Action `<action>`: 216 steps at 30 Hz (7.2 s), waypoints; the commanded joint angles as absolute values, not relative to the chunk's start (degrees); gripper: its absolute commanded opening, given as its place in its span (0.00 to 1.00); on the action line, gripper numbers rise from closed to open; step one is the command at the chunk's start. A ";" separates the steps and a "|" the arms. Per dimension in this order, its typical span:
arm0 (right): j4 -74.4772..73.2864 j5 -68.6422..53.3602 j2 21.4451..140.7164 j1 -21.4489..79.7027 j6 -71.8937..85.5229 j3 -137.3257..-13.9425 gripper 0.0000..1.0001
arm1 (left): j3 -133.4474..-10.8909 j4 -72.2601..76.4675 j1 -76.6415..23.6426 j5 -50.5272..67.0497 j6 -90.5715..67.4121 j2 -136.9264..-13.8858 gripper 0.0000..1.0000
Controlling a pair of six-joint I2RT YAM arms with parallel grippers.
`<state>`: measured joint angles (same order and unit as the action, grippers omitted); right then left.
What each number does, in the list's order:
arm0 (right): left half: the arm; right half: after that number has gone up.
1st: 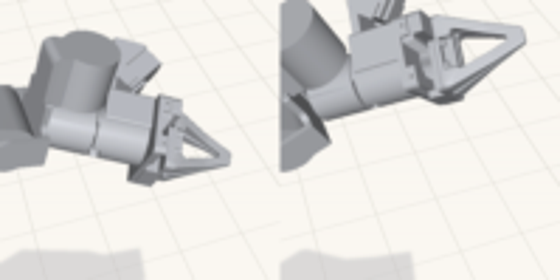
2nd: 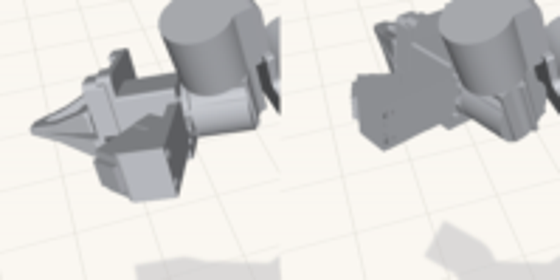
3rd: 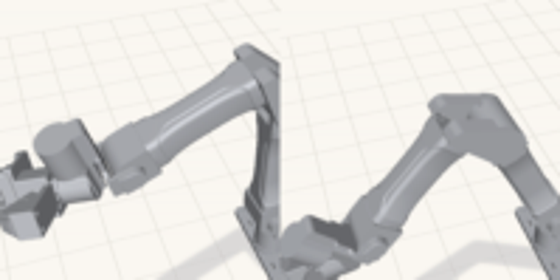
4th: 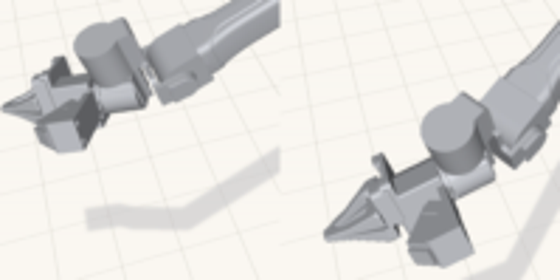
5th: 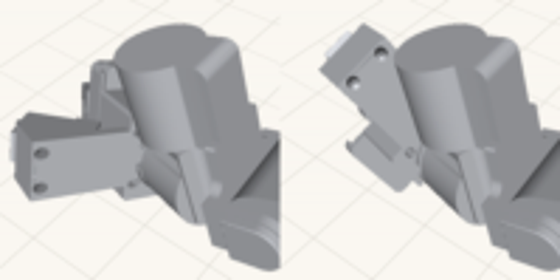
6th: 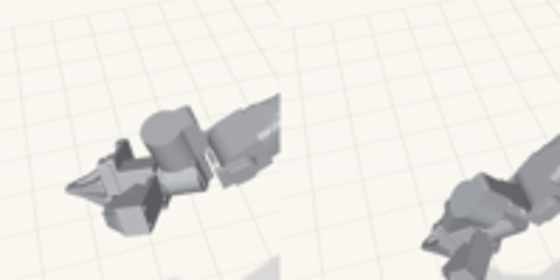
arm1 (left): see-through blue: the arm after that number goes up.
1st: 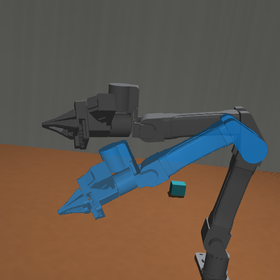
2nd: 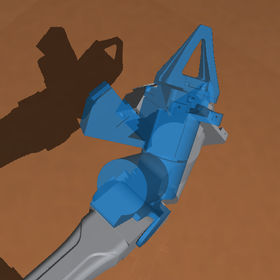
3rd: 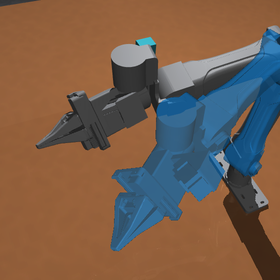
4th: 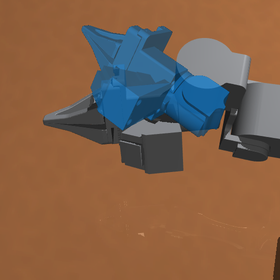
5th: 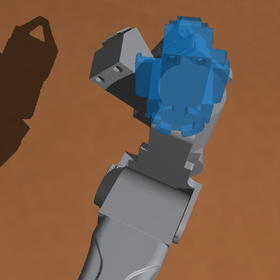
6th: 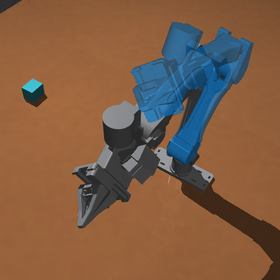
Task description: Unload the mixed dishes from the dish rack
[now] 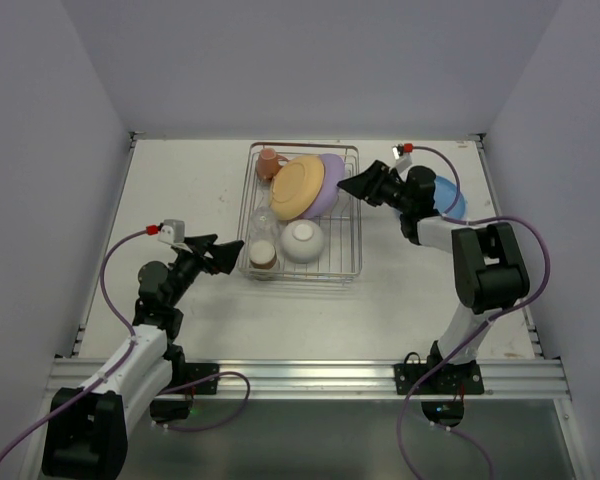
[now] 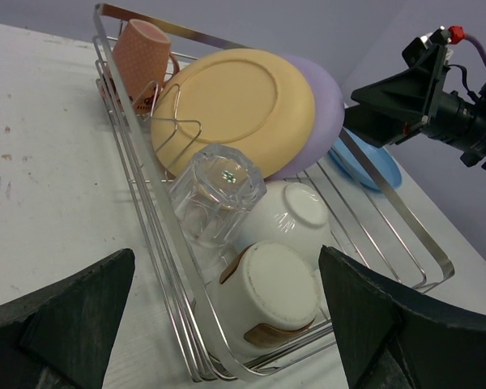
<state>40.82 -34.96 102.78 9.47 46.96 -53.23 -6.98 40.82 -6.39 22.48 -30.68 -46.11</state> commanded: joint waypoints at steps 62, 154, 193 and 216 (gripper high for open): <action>59.15 -42.54 109.51 10.20 57.22 -57.57 0.14 | -8.53 27.25 -6.15 22.24 -26.89 -37.35 1.00; -10.71 2.62 87.35 10.37 25.67 -76.02 0.00 | -8.70 27.07 -6.15 22.32 -26.46 -36.47 1.00; -36.21 32.16 117.68 13.18 19.87 -103.01 0.00 | -8.44 28.04 -6.15 22.41 -26.46 -37.53 1.00; -36.21 33.05 124.80 12.04 18.90 -107.23 0.00 | -7.47 30.32 -6.15 22.67 -26.72 -38.67 1.00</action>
<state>-36.71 32.95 124.66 12.60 19.44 -104.16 -7.64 27.35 -6.39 21.74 -27.81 -38.50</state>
